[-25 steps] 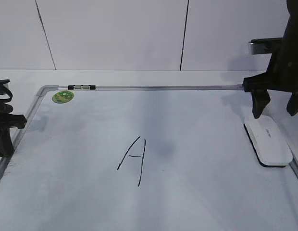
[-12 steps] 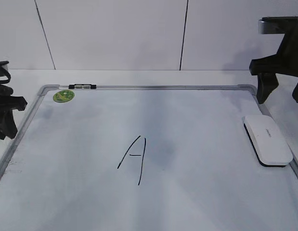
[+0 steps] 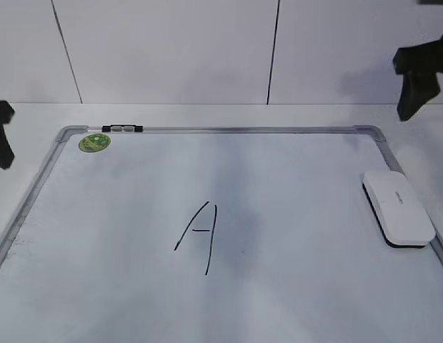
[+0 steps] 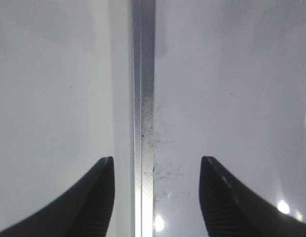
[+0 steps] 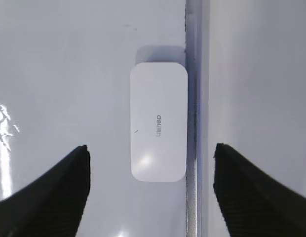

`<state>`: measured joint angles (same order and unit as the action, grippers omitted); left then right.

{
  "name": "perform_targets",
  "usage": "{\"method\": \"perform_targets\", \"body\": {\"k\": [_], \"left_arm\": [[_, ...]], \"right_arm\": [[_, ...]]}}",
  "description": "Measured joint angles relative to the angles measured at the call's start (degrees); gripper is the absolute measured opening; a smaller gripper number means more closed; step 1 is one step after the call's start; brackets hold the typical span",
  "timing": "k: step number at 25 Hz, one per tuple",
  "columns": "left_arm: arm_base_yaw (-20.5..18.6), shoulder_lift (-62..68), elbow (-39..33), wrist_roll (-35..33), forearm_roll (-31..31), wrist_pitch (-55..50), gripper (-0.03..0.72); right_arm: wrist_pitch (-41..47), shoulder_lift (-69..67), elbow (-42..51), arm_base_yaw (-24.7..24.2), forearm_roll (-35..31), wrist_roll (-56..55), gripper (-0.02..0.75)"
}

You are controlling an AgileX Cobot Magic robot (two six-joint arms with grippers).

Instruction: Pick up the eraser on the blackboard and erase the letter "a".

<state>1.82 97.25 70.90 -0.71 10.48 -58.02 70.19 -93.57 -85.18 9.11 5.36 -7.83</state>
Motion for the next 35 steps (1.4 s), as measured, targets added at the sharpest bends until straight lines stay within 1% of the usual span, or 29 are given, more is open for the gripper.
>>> {"method": "perform_targets", "body": {"k": [7, 12, 16, 18, 21, 26, 29, 32, 35], "left_arm": [[0.0, -14.8, 0.0, 0.0, 0.8, -0.5, 0.414], [0.0, -23.7, 0.0, 0.1, 0.9, -3.3, 0.419], [0.0, -30.0, 0.0, 0.1, 1.3, -6.3, 0.422], [0.0, -33.2, 0.0, 0.1, 1.5, -8.2, 0.423], [0.0, -37.6, 0.0, 0.3, 1.7, -11.0, 0.427], [0.0, -44.7, 0.0, 1.1, 3.3, -13.6, 0.431], [0.5, -49.0, 0.0, 1.3, 4.2, -14.1, 0.432], [2.2, -53.4, 0.0, 1.5, 5.1, -14.5, 0.433], [2.5, -57.6, 0.0, 1.5, 5.5, -14.8, 0.433]], "right_arm": [[0.7, 11.2, 0.1, 0.0, -0.1, 0.1, 0.593], [1.3, 19.8, 0.4, 0.0, -1.0, 0.1, 0.594], [1.4, 26.8, 4.4, 0.2, -3.3, -0.4, 0.593], [1.5, 30.1, 7.1, 1.2, -3.4, -0.8, 0.593], [1.8, 34.7, 12.0, 4.3, -3.4, -1.0, 0.593], [1.9, 42.6, 16.4, 9.5, -3.4, -1.6, 0.593], [2.0, 48.1, 17.3, 10.9, -3.4, -2.3, 0.593], [2.4, 53.7, 17.5, 11.1, -3.4, -3.0, 0.592], [2.5, 58.2, 18.4, 11.1, -3.4, -3.1, 0.592]]}}
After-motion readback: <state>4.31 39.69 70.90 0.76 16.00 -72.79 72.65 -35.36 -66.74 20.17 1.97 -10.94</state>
